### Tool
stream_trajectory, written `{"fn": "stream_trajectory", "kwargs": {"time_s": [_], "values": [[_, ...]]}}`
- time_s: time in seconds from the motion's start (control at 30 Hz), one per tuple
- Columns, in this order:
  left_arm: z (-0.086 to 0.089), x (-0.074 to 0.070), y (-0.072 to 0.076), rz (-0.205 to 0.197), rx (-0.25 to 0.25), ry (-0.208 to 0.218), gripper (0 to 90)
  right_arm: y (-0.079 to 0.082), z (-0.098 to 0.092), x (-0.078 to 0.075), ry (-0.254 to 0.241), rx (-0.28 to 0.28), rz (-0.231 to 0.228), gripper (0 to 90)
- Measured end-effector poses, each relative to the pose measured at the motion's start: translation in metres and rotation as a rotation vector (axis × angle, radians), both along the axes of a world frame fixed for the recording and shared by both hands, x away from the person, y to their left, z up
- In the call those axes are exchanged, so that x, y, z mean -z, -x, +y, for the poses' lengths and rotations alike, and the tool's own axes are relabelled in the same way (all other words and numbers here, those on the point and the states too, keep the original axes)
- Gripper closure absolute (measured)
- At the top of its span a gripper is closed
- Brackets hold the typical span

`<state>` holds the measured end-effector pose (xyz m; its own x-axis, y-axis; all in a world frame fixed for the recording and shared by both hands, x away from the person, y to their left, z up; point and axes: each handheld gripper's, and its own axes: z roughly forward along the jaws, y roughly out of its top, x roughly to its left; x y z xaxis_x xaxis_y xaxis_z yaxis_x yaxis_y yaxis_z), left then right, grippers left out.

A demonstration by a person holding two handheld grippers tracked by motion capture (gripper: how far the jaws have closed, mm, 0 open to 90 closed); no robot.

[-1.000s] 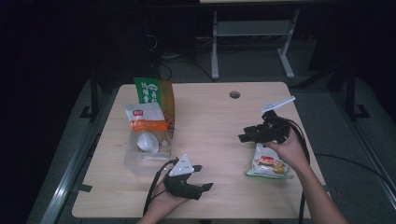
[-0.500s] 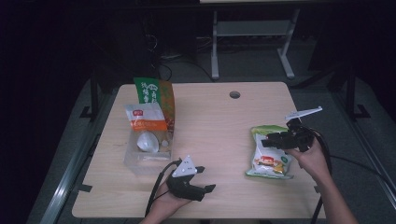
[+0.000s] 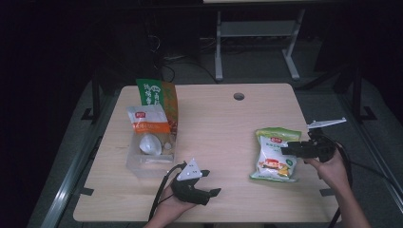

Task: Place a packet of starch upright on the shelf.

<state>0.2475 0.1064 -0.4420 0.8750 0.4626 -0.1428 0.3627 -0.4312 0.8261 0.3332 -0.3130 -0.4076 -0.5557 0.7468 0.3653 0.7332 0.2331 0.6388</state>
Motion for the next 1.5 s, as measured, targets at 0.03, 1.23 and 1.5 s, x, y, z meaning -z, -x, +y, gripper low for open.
{"fn": "stream_trajectory", "kwargs": {"time_s": [0.03, 1.23, 1.5], "values": [[-0.001, 0.000, 0.000, 0.002, 0.000, 0.001, 26.9, 0.001, -0.003, 0.002, 0.007, 0.011, 0.003, 47.6], [-0.031, 0.001, -0.015, 0.038, 0.030, -0.006, 28.5, 0.023, -0.014, 0.034, -0.055, 0.026, 0.081, 89.1], [-0.045, 0.004, -0.021, 0.045, 0.035, -0.006, 30.5, 0.030, 0.011, 0.034, -0.050, -0.030, 0.084, 88.9]]}}
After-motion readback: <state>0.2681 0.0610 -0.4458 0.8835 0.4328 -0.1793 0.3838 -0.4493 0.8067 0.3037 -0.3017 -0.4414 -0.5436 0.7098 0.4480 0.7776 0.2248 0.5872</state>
